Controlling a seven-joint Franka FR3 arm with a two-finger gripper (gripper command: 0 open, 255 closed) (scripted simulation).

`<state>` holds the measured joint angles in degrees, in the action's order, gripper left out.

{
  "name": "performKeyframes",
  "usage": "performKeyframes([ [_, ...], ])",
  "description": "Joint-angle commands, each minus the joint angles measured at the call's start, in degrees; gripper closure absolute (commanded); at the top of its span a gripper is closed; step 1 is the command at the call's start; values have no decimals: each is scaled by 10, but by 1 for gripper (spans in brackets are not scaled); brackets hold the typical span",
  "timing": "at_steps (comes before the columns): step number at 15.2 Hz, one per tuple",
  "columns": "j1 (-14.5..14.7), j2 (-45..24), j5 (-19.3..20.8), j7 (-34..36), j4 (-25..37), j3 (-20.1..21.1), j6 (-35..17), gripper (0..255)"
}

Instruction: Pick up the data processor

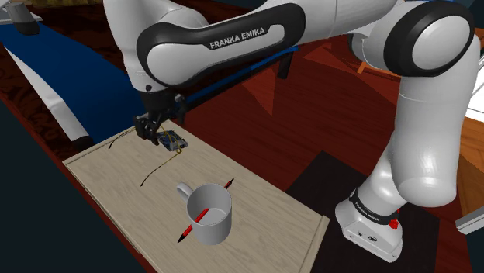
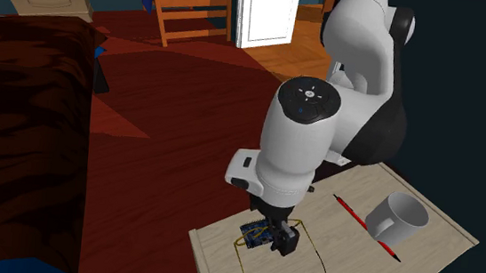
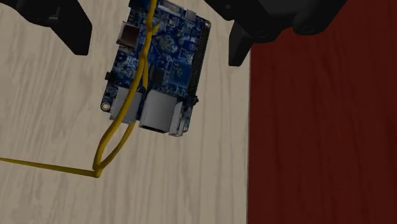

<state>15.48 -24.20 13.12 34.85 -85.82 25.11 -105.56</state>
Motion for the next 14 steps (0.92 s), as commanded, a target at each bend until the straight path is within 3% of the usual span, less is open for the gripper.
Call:
performKeyframes([
  [1,0,-3,2,2,-12,-1,-14,0],
  [3,0,-4,2,3,-15,-1,-18,0],
  [4,0,-4,2,3,-14,-1,-18,255],
  [14,0,-2,2,2,-9,0,-12,255],
])
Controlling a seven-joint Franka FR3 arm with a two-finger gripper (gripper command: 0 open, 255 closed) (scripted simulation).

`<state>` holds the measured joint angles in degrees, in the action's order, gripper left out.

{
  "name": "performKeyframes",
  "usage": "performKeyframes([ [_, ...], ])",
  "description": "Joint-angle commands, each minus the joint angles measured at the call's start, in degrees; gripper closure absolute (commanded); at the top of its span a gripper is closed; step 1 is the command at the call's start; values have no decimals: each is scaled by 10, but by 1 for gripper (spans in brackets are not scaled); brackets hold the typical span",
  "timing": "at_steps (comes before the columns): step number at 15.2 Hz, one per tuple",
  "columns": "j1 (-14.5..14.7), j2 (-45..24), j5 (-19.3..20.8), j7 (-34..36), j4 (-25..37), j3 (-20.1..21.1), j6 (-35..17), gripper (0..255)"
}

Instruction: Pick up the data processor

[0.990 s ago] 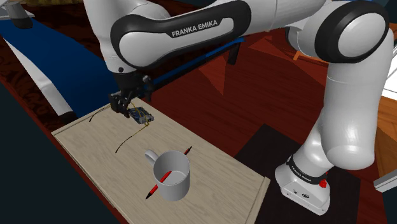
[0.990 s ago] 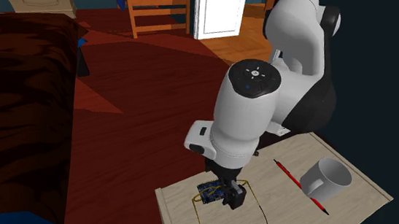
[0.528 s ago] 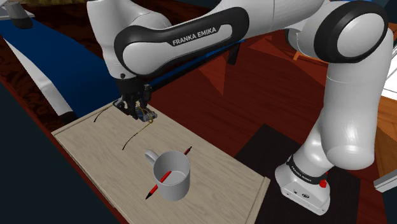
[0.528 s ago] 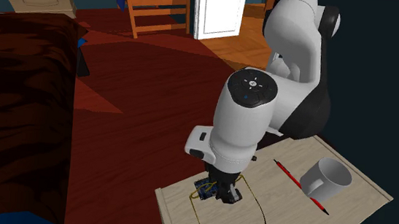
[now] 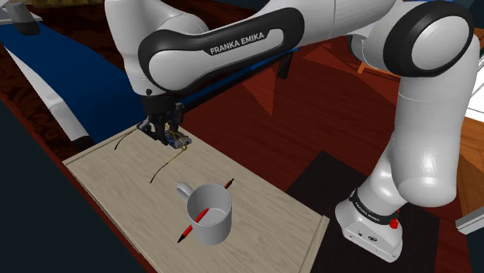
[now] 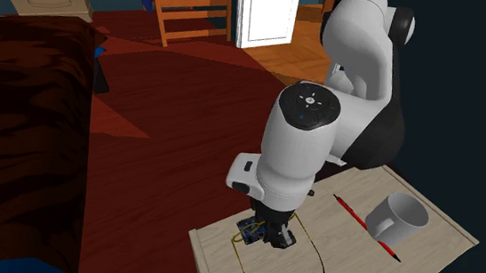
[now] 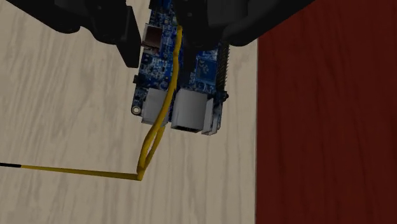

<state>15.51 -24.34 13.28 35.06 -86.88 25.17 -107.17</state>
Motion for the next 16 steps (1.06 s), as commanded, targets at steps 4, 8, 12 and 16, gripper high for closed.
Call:
performKeyframes([
  [4,1,4,-3,-4,25,1,33,255],
  [8,3,7,-6,-7,53,2,62,255],
  [12,6,7,-7,-10,83,3,92,255],
  [16,8,6,-7,-11,101,3,109,255],
])
